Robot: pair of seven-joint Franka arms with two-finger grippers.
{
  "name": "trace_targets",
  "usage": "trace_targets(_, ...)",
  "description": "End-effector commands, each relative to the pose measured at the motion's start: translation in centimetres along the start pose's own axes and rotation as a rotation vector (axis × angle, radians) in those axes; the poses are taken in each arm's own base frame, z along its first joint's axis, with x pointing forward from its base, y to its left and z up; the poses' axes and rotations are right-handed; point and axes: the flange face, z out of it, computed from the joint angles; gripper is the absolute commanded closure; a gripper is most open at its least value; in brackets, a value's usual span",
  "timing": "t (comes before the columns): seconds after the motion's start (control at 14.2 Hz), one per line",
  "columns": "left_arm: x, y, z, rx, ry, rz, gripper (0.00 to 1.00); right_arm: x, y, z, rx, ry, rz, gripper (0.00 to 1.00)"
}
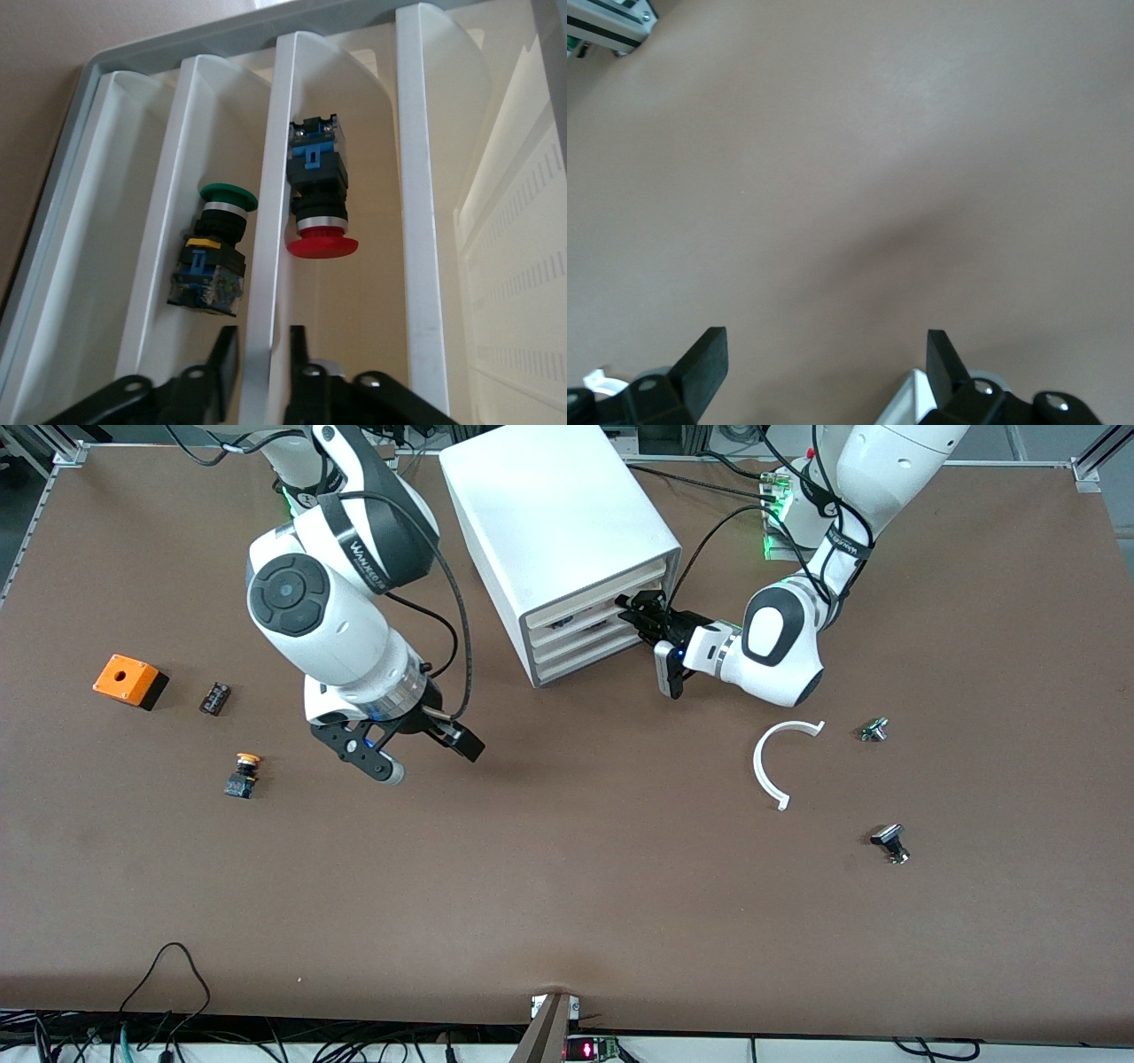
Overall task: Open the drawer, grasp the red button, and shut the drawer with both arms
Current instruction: 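Pull the drawer open with the left gripper while the right gripper approaches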
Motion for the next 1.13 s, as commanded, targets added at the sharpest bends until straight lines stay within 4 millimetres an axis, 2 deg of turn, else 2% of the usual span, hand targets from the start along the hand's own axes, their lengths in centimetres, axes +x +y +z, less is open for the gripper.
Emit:
trace_targets(0.0,0.1,0.1,-0.7,-0.015,0.037,0.024,1.00,0.0,-2.4,-0.4,0.034,-0.006,0.042,0.01)
trace_targets(0.07,0.3,0.0,-1.9,-0.004,0.053,0.022,1.00,0.2,-2.9,-0.4,0.046,-0.003,0.046,0.01)
trace_targets(0.21,0.5,-1.2,-5.7,0.036,0.110,0.009,1.00,0.1,-4.1,-1.1,0.087,0.010,0.059,0.01)
trace_targets(0.63,1.4,-2.7,-12.4,0.109,0.208,0.003,1.00,-0.3,-6.1,-2.3,0.191,0.034,0.126,0.01)
trace_targets(0.77,2.0,-2.5,-14.0,0.133,0.217,0.006,1.00,-2.5,-7.1,-2.3,0.202,0.004,0.202,0.01)
trace_targets(0.92,2.1,-2.5,-15.2,0.154,0.220,-0.007,1.00,-6.2,-8.3,-0.8,0.172,-0.028,0.246,0.01)
trace_targets(0.99,2.3,-2.4,-15.7,0.159,0.227,-0.009,0.97,-7.6,-8.7,0.3,0.152,-0.041,0.282,0.01)
trace_targets(1.06,2.4,-2.4,-16.3,0.166,0.235,-0.006,0.89,-9.3,-9.2,1.6,0.134,-0.055,0.313,0.01)
